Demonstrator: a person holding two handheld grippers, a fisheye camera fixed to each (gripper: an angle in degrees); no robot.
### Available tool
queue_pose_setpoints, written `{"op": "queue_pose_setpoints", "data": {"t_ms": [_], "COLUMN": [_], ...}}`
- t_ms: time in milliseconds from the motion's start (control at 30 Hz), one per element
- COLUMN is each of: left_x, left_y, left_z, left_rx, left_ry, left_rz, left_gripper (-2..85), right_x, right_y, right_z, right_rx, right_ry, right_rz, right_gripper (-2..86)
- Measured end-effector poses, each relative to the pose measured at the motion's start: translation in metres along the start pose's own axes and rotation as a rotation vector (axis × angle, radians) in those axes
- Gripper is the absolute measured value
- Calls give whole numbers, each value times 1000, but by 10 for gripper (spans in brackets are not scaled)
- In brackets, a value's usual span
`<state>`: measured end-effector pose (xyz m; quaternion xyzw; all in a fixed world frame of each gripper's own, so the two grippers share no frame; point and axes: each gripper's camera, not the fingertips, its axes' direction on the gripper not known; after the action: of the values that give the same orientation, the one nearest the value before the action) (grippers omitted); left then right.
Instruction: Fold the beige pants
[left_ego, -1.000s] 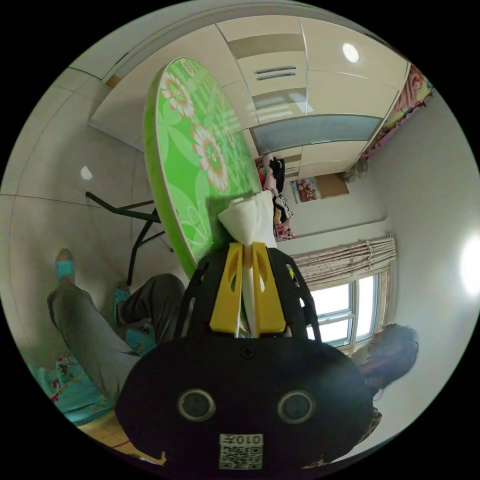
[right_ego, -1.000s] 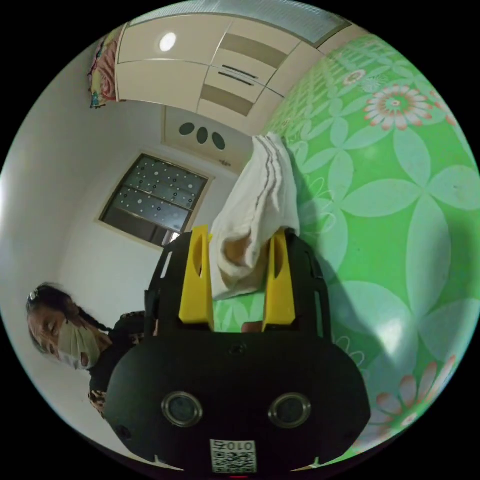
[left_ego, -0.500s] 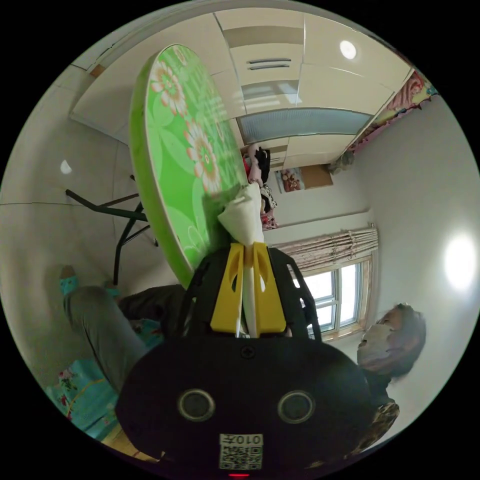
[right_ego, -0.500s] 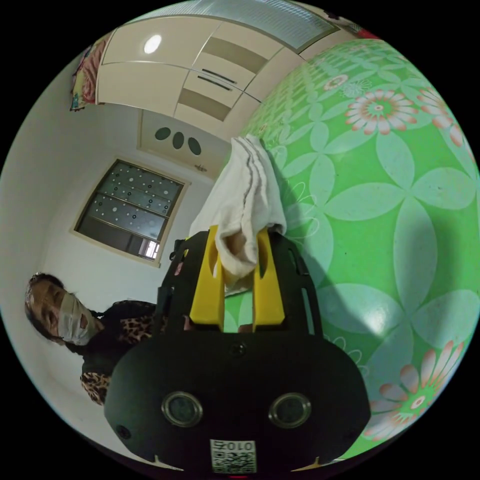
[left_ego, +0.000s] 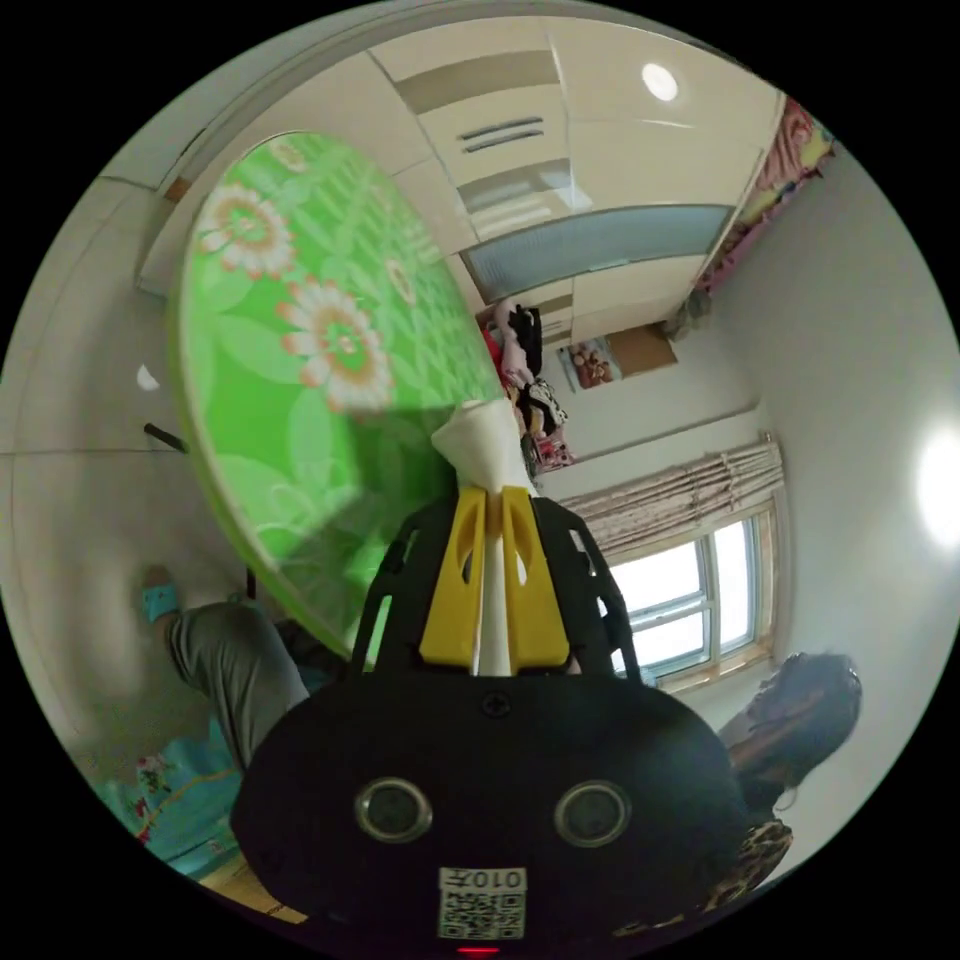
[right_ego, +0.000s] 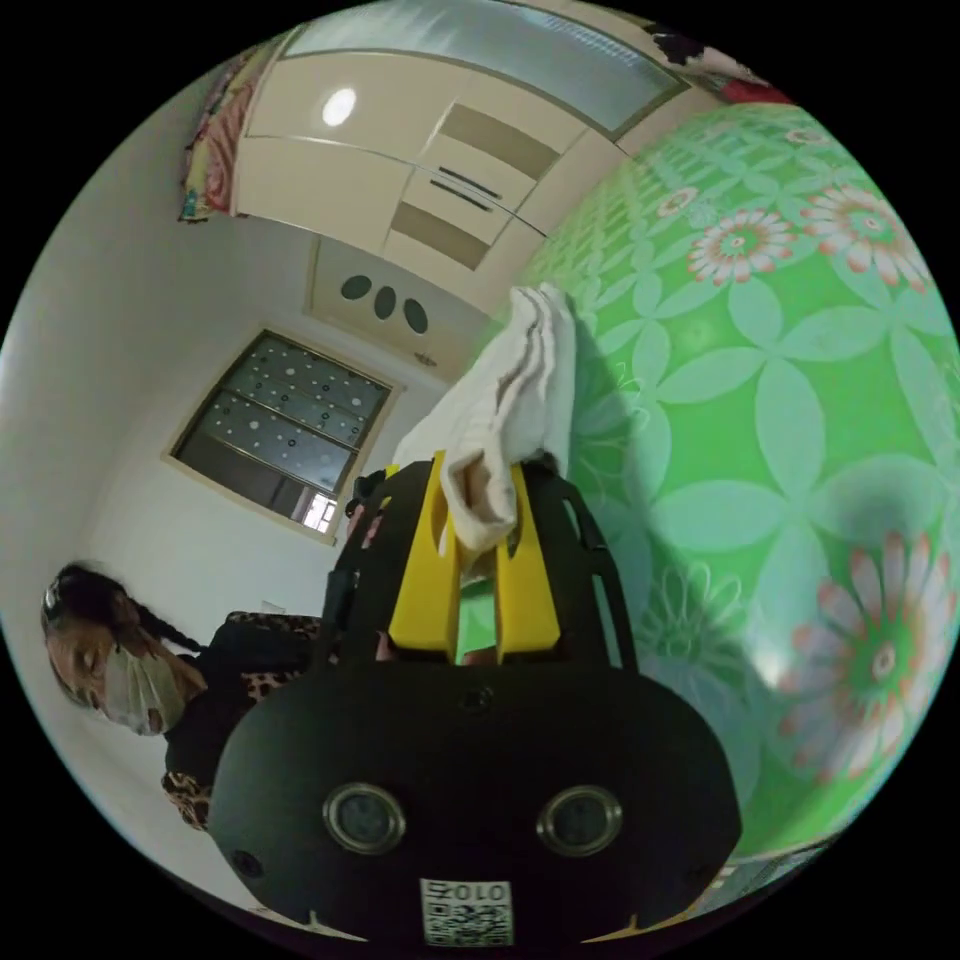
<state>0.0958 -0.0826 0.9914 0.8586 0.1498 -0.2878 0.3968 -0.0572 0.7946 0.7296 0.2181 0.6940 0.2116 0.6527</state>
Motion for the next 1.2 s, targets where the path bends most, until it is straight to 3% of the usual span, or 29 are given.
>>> {"op": "queue_pose_setpoints", "data": {"t_ms": [200, 400, 633, 767, 967, 1200], "left_x": [32, 18, -18, -66, -94, -14], "left_y": [27, 111, 288, 393, 484, 552], "left_z": [79, 228, 396, 452, 476, 506], "left_rx": [-206, -516, -974, -1215, -1399, -1456], "left_ry": [-12, 185, 299, 281, 269, 443], "left_rz": [199, 258, 263, 216, 264, 519], "left_gripper": [8, 5, 4, 4, 4, 5], "right_x": [-74, -157, -302, -354, -436, -573], "right_y": [138, 355, 561, 642, 724, 812], "right_z": [-111, -224, -271, -268, -276, -327], "right_rx": [236, 593, 826, 925, 982, 1166], "right_ry": [24, 122, 501, 572, 648, 868], "right_rz": [-9, 108, 384, 521, 594, 443], "right_gripper": [64, 63, 63, 62, 61, 62]}}
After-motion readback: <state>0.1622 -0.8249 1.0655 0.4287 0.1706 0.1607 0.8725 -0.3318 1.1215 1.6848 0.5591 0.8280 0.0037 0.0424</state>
